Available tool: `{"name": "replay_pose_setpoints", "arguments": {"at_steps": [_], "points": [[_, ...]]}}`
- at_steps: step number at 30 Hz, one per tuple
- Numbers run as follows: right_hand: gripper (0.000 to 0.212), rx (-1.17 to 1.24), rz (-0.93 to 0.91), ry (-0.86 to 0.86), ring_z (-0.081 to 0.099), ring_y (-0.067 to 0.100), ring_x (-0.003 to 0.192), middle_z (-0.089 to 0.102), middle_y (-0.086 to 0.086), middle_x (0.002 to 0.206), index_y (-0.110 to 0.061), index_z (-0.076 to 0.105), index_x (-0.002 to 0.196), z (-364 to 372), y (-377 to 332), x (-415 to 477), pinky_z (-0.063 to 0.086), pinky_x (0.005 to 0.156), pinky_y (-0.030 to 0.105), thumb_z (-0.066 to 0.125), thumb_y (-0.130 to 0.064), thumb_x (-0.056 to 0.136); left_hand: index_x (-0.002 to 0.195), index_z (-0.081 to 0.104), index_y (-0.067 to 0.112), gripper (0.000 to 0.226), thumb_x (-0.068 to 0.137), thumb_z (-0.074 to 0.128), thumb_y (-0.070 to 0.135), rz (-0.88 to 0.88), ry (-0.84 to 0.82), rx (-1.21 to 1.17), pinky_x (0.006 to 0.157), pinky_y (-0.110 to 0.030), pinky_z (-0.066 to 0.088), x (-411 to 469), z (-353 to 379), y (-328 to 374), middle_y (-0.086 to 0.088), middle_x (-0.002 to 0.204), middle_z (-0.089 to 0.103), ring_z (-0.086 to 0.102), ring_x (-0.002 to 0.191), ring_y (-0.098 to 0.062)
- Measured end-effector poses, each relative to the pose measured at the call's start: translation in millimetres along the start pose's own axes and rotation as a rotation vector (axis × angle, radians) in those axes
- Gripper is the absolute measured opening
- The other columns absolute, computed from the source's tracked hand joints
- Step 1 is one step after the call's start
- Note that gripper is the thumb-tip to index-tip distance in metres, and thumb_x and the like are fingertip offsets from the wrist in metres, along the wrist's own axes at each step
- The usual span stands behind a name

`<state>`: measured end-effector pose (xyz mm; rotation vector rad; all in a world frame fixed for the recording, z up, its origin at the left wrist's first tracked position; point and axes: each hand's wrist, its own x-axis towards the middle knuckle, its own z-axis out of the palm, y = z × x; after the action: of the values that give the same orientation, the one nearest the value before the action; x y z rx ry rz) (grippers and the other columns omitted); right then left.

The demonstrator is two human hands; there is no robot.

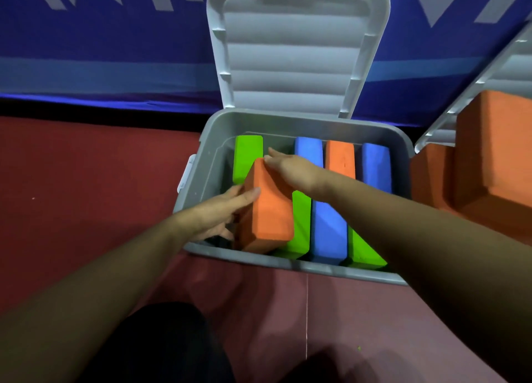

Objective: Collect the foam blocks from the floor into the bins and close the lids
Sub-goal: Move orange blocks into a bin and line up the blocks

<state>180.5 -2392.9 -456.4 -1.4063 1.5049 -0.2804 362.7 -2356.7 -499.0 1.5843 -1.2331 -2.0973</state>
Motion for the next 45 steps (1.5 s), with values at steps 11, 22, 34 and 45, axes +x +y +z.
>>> {"name": "replay_pose_setpoints", "arguments": {"at_steps": [11, 22, 34, 45], "points": [[0.083, -0.463, 0.071, 0.231, 0.033, 0.042, 0.136, 0.036, 0.026, 0.144, -0.012, 0.032, 0.146, 39, 67, 10, 0.025, 0.114, 0.052, 0.038, -0.073, 0.09, 0.11, 0.06, 0.031, 0.058, 0.056, 0.067, 0.051, -0.096, 0.022, 0.132, 0.096, -0.047, 0.047, 34, -4, -24, -0.009, 0.119, 0.065, 0.063, 0.109, -0.026], [0.097, -0.669, 0.144, 0.401, -0.017, 0.041, 0.148, -0.017, 0.028, 0.159, -0.022, -0.002, 0.158, 68, 110, 33, -0.011, 0.112, 0.068, 0.018, -0.082, 0.085, 0.13, 0.047, 0.032, 0.046, 0.089, 0.067, 0.036, -0.219, -0.04, 0.216, 0.096, -0.051, 0.047, 74, -13, -43, -0.003, 0.139, 0.055, 0.049, 0.13, -0.031], [0.094, -0.674, 0.021, 0.491, -0.013, 0.021, 0.152, -0.009, 0.006, 0.166, -0.012, -0.003, 0.158, 74, 124, 33, -0.013, 0.113, 0.067, 0.013, -0.076, 0.09, 0.095, 0.06, 0.008, 0.074, 0.073, 0.059, 0.079, 0.021, 0.603, 0.375, 0.06, -0.032, 0.056, 109, -56, 17, -0.023, 0.109, 0.066, 0.066, 0.083, -0.028], [0.101, -0.641, -0.007, 0.497, -0.014, 0.016, 0.151, -0.009, 0.002, 0.166, -0.011, 0.002, 0.158, 73, 123, 36, -0.013, 0.113, 0.066, 0.01, -0.08, 0.084, 0.139, 0.032, -0.003, 0.098, 0.073, 0.073, 0.058, 0.062, 0.684, 0.733, 0.1, -0.04, 0.046, 153, -18, 45, -0.022, 0.14, 0.05, 0.053, 0.124, -0.036]]}}
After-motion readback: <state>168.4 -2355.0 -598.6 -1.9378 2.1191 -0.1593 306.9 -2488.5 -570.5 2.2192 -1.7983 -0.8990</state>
